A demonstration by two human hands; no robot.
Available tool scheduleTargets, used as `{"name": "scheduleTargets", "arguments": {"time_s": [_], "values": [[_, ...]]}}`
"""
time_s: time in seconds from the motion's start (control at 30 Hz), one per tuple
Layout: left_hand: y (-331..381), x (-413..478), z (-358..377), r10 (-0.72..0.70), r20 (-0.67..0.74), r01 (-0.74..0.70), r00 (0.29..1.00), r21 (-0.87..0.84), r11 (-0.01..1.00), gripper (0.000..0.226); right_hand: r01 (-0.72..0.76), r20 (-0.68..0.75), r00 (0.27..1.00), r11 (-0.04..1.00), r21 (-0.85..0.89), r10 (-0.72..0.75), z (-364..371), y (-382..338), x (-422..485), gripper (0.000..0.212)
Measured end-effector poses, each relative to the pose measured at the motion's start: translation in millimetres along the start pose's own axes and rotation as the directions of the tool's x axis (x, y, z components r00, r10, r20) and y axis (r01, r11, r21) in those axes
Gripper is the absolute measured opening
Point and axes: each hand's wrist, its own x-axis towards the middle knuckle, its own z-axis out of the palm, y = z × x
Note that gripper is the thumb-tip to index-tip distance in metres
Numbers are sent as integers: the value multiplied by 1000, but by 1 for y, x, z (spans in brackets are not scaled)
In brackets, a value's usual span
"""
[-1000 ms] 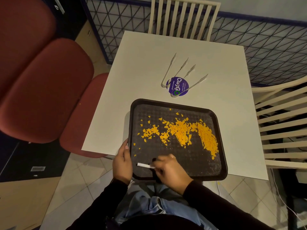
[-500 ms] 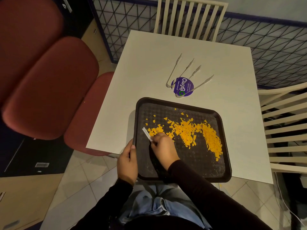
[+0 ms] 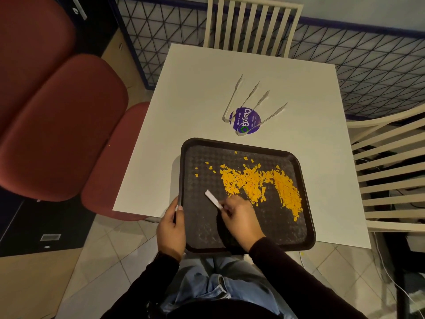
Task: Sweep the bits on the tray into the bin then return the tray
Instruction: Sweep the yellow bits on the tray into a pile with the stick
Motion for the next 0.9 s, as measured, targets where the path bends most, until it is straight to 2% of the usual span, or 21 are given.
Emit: {"name": "scheduleTargets", "arguments": {"time_s": [0.07, 0.17, 0.33, 0.53, 0.7, 0.8, 0.9], "values": [[-1, 1, 0, -1, 2, 1, 1000, 3, 1000, 36, 66, 69, 996, 996, -68, -61, 6, 9, -20, 14], [-1, 2, 0, -15, 7, 16, 1000, -16, 1000, 36, 45, 74, 996, 997, -67, -40, 11, 26, -36, 13], [-8, 5, -1, -42, 22, 42, 999, -20, 999, 37, -111, -30, 993, 993, -34, 110, 3, 48, -24, 9], [-10, 5, -2, -27, 36, 26, 999, 33, 999, 38, -261, -188, 946, 965, 43, 264, -15, 74, 4, 11], [-11, 3, -2, -16, 15, 15, 1000, 57, 998, 38, -374, -210, 898, 922, 95, 386, -26, 93, 19, 11], [-12, 3, -2, -17, 15, 16, 1000, 45, 999, 38, -402, -225, 876, 903, 151, 428, -29, 95, 19, 11], [-10, 3, -1, -9, 9, 9, 1000, 33, 999, 38, -364, -237, 889, 919, 150, 391, -27, 92, 9, 10]]}}
